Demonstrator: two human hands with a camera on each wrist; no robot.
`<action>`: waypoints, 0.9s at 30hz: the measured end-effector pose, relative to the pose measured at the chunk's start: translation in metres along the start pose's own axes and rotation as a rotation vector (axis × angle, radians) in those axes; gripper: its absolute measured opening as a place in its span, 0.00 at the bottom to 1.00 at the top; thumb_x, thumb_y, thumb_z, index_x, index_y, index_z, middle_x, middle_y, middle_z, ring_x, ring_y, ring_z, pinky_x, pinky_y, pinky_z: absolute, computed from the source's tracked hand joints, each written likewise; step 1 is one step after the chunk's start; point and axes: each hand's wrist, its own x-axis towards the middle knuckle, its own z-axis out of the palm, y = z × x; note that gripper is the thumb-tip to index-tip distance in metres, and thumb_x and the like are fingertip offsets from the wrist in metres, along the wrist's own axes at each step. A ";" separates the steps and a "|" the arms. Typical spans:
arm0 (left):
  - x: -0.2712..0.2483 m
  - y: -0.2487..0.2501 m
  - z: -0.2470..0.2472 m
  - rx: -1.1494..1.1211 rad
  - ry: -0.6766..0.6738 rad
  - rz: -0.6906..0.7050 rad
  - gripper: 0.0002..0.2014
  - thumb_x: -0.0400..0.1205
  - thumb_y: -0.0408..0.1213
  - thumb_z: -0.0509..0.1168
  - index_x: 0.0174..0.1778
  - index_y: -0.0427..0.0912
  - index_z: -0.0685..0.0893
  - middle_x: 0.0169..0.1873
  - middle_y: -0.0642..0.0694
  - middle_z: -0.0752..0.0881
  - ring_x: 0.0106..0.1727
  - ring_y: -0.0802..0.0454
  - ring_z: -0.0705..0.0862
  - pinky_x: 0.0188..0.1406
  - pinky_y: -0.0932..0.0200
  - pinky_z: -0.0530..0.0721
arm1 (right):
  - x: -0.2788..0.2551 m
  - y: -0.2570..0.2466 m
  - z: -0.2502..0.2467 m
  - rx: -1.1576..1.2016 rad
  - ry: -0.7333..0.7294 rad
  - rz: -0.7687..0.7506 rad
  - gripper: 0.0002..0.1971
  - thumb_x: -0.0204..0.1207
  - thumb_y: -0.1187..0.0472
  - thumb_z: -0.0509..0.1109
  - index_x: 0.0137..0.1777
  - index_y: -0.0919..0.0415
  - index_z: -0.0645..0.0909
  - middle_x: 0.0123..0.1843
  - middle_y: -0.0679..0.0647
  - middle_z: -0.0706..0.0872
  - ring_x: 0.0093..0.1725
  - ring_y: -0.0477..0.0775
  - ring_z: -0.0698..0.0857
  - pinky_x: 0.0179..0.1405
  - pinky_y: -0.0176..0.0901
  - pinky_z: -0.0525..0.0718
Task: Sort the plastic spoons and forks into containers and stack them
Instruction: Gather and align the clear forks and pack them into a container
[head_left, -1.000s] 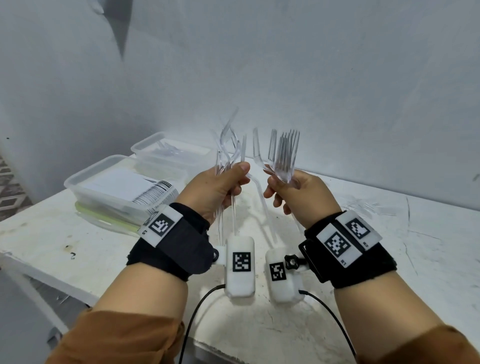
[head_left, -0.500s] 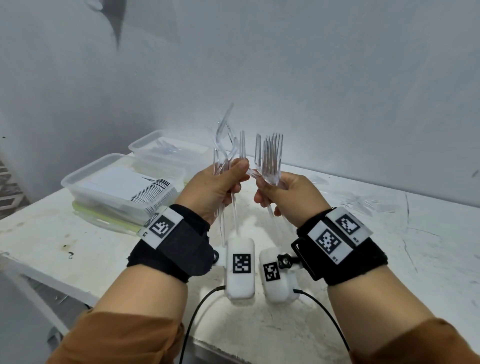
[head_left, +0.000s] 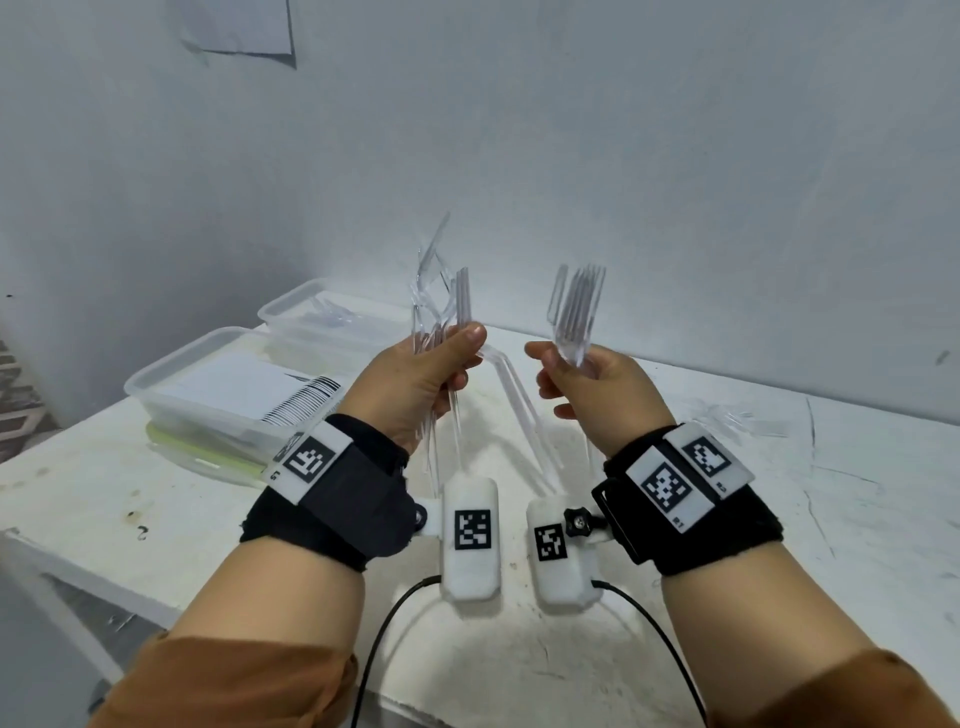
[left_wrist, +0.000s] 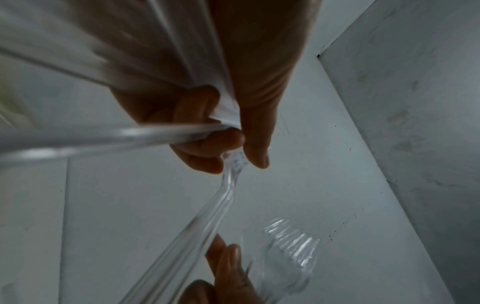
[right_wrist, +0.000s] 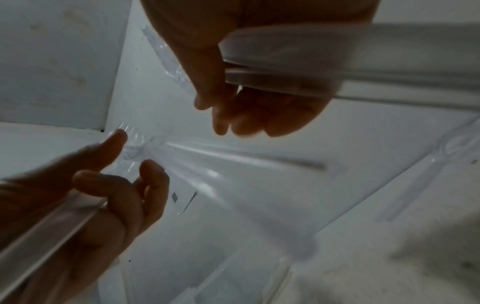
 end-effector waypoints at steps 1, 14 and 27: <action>0.000 0.002 -0.001 -0.001 -0.003 -0.003 0.07 0.76 0.43 0.70 0.46 0.45 0.85 0.32 0.53 0.83 0.22 0.64 0.75 0.20 0.72 0.69 | 0.001 -0.001 -0.001 -0.002 0.023 -0.001 0.16 0.79 0.52 0.65 0.55 0.64 0.84 0.32 0.50 0.79 0.34 0.48 0.78 0.43 0.43 0.79; 0.004 0.019 -0.008 0.053 -0.098 -0.085 0.08 0.77 0.43 0.69 0.46 0.42 0.84 0.31 0.50 0.81 0.21 0.63 0.72 0.18 0.72 0.67 | 0.000 -0.016 0.014 -0.182 0.041 -0.078 0.11 0.82 0.62 0.61 0.60 0.62 0.80 0.29 0.49 0.78 0.26 0.43 0.76 0.33 0.36 0.73; -0.007 0.023 -0.028 0.031 -0.235 -0.046 0.10 0.77 0.42 0.69 0.52 0.44 0.84 0.38 0.49 0.83 0.21 0.65 0.74 0.17 0.72 0.66 | -0.025 -0.027 0.039 -0.050 -0.014 -0.019 0.06 0.81 0.59 0.65 0.49 0.55 0.84 0.37 0.45 0.87 0.34 0.41 0.81 0.28 0.23 0.75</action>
